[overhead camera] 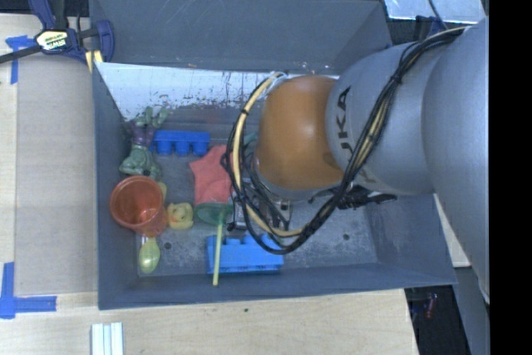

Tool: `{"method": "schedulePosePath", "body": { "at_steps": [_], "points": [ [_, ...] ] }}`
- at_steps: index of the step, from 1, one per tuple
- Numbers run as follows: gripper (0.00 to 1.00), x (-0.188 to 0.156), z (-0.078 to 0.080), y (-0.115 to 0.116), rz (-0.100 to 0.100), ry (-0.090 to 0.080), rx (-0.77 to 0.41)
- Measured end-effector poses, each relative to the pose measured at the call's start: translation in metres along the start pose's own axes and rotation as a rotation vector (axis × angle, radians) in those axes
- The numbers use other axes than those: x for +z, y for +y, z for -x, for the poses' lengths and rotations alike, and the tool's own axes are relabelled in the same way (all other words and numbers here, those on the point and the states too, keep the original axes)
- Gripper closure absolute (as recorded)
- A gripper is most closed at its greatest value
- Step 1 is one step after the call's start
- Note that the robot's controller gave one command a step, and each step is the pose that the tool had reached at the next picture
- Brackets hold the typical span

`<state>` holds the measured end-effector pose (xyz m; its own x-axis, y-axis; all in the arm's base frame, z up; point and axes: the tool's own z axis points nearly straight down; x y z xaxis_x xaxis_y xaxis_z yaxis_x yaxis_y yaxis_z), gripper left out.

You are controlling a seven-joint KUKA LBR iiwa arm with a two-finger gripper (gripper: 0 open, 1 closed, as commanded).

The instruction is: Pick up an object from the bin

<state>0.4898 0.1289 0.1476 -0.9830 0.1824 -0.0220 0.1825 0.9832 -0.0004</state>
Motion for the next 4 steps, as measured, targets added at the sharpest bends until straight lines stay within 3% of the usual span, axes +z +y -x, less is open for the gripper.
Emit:
{"method": "schedulePosePath", "body": {
  "at_steps": [1, 2, 3, 4],
  "points": [
    [1.00, 0.000, 0.001, 0.001, 0.000, -0.001, 0.001],
    [1.00, 0.017, 0.054, 0.081, 0.003, -0.006, 0.003],
    [1.00, 0.003, 0.042, 0.093, -0.003, 0.000, -0.017],
    [1.00, 0.008, 0.040, 0.067, 0.001, -0.003, 0.020]
  ]
}}
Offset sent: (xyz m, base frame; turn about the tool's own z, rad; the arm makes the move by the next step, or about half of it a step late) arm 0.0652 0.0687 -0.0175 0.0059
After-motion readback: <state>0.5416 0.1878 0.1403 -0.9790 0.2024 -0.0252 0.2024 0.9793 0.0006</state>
